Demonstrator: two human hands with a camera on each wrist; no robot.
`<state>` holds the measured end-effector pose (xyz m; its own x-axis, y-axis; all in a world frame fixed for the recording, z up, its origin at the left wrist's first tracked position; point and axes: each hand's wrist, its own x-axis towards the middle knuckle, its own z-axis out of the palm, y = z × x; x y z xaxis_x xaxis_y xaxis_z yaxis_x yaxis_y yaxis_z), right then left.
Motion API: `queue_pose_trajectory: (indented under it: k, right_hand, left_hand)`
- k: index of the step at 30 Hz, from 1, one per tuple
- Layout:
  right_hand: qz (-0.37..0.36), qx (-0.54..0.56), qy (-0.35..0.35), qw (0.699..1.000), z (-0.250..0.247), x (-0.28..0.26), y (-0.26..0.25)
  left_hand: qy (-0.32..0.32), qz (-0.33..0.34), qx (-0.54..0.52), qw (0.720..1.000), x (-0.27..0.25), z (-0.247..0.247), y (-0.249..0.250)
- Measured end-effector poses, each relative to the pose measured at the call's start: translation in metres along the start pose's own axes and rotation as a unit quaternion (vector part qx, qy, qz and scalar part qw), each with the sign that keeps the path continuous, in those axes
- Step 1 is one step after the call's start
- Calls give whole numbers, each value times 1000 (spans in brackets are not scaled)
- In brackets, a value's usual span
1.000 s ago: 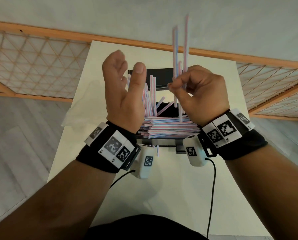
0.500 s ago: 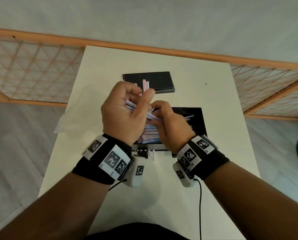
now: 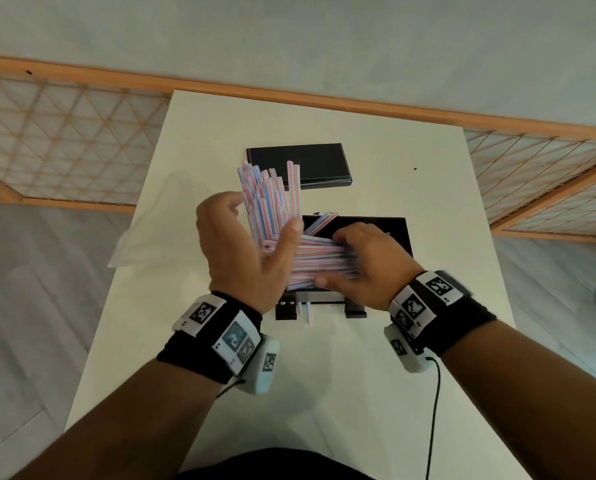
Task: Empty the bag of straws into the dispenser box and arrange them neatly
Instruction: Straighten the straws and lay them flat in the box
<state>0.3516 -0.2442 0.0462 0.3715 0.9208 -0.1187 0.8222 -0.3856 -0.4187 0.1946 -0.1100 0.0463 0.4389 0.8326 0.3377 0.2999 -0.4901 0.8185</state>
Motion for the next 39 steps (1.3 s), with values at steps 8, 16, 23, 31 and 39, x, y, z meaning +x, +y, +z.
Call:
queue_pose_trajectory:
  k: [8,16,23,31,39]
  right_hand:
    - [75,-143,-190,969,1,20,6]
    - [72,-37,-192,978,-4,30,1]
    - [46,-2,-155,987,3,28,5]
    - [17,54,-156,986,1,37,-9]
    - [46,99,-167,980,3,45,-18]
  left_hand:
    - [-95,-184,-114,972,-8,19,3]
    - [-90,-158,-94,979,-11,23,-4]
    - [-117,-179,-61,975,-8,24,-6]
    - [-121,-252,-128,952,12,18,-5]
    - [-141,-213,-165,953,45,19,0]
